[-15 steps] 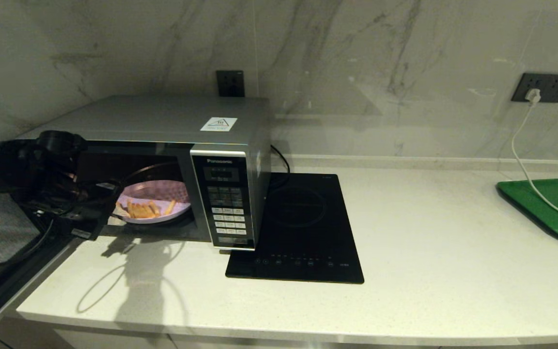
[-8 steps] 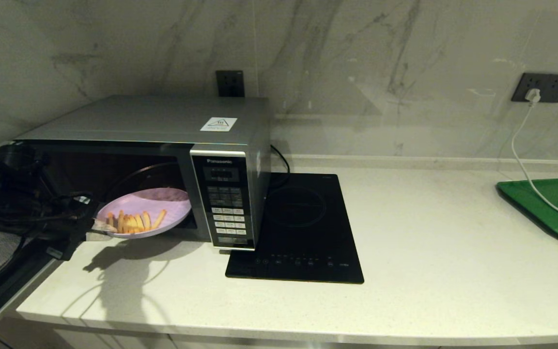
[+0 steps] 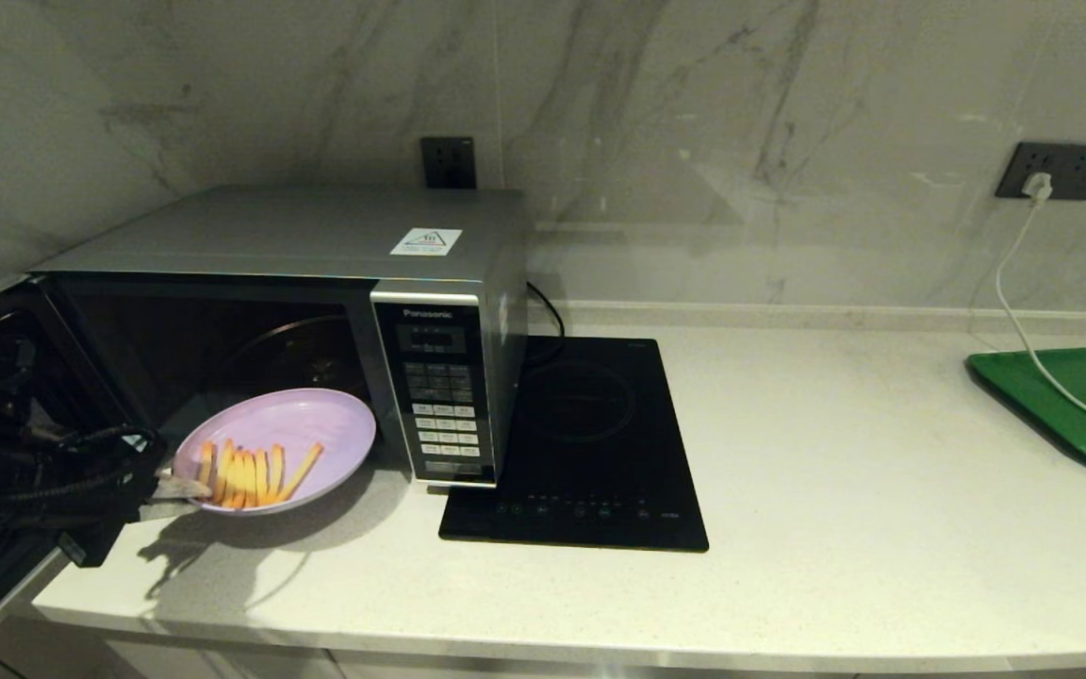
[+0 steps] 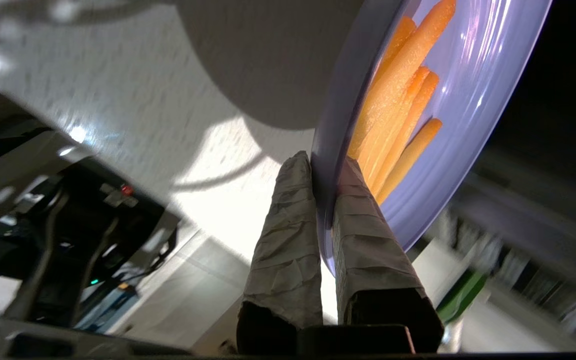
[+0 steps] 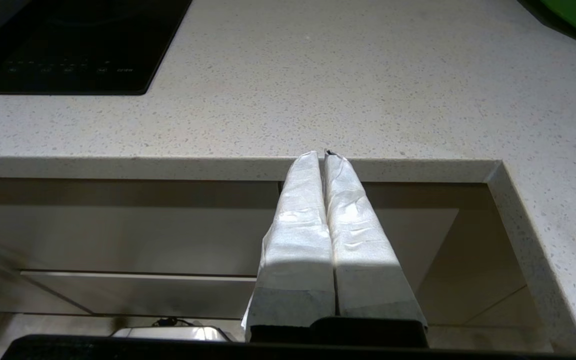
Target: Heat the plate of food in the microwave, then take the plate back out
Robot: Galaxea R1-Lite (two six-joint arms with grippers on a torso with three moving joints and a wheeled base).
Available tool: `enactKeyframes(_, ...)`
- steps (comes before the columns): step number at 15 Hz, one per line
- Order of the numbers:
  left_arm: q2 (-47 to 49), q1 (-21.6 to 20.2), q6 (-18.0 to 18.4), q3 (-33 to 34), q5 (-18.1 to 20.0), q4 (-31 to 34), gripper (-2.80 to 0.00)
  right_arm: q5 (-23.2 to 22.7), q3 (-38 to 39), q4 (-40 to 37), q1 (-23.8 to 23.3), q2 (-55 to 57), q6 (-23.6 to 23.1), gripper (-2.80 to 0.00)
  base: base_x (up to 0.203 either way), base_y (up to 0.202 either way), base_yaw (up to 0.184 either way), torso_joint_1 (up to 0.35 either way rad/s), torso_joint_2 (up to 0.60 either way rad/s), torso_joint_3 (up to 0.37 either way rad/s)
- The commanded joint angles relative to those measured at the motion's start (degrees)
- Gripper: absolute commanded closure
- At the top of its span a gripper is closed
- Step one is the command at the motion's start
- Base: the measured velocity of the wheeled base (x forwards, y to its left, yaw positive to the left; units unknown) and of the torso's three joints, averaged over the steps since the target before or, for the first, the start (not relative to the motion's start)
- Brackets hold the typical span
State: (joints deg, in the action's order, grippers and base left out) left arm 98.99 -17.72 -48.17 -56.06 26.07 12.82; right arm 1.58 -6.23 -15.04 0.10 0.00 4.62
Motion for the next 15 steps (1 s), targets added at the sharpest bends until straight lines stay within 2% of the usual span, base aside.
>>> enactKeyframes(1,-5.6,-0.2,2.6,5.2,2.5,-0.7,0.0,0.0,0.0,-0.1,0.0,0.0,0.0,0.0,0.0,0.0,0.0,0.0,0.0,0.0)
enactKeyframes(5,-12.0,1.4,3.9,10.4,4.8,-0.7,0.0,0.1,0.0,-0.1,0.0,0.0,0.0,0.0,0.0,0.0,0.0,0.0,0.0,0.0)
enactKeyframes(9,-16.8,2.4,5.5,15.9,5.3,-0.4,0.0,0.0,0.1,-0.1,0.0,0.0,0.0,0.0,0.0,0.0,0.0,0.0,0.0,0.0)
enactKeyframes(11,-20.7,2.9,6.0,17.8,5.8,2.1,0.0,0.0,0.0,-0.1,0.0,0.0,0.0,0.0,0.0,0.0,0.0,0.0,0.0,0.0)
enactKeyframes(12,-21.5,3.5,7.5,18.1,6.4,4.3,0.0,0.0,0.0,-0.1,0.0,0.0,0.0,0.0,0.0,0.0,0.0,0.0,0.0,0.0)
enactKeyframes(15,-22.0,7.1,9.7,19.0,6.2,5.9,0.0,0.1,0.1,-0.1,0.1,0.0,0.0,0.0,0.0,0.0,0.0,0.0,0.0,0.0)
